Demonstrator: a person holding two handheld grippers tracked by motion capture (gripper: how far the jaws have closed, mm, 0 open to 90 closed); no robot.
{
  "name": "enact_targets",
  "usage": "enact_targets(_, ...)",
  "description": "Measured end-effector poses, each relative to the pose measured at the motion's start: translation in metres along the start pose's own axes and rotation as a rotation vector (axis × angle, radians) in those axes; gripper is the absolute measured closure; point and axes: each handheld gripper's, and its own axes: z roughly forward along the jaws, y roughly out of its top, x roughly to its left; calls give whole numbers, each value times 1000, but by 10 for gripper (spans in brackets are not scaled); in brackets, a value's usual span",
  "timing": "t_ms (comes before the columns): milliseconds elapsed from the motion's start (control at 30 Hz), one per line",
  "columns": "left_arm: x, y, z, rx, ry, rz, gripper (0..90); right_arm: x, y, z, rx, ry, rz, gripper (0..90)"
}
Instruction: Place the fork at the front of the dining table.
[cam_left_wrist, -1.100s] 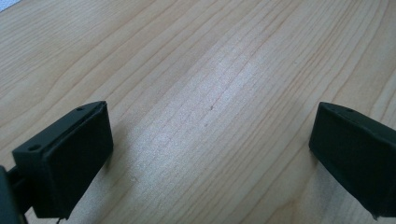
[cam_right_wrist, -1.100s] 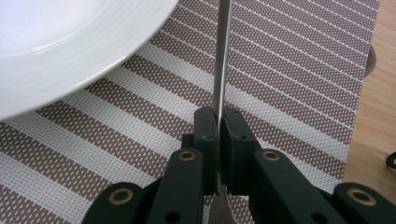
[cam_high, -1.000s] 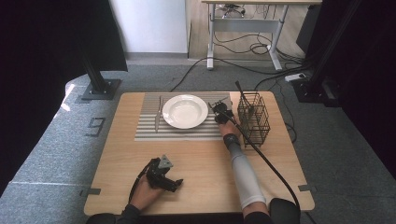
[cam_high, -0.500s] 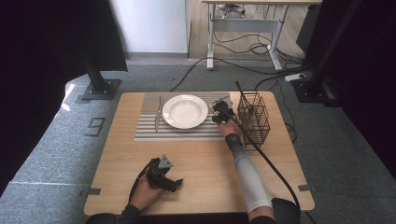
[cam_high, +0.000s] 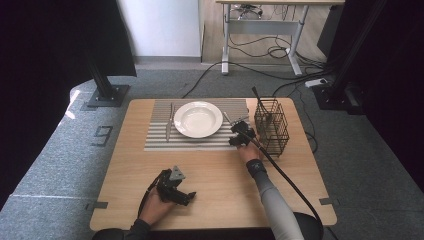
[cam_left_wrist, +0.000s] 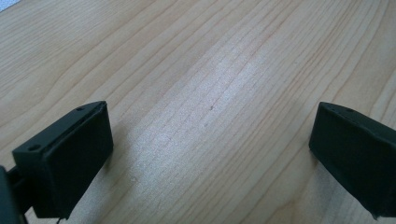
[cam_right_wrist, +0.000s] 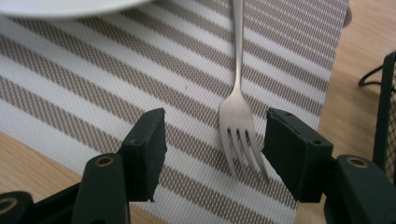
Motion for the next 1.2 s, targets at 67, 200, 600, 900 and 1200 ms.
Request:
enact_targets(67,0,0,0,0,0,0,0,1,-4,1,11,-5,5,384)
enact_targets(200,0,0,0,1,0,0,0,1,-7,0,9,0,25,404)
enact_targets(600,0,0,0,0,0,-1,0,11,-3,-13,-50,161,3,424)
enact_targets(900,0,0,0,0,0,0,0,-1,-9,-28,-12,101,2,656)
enact_targets(1200,0,0,0,1,0,2,0,0,-14,-14,-11,175,14,716)
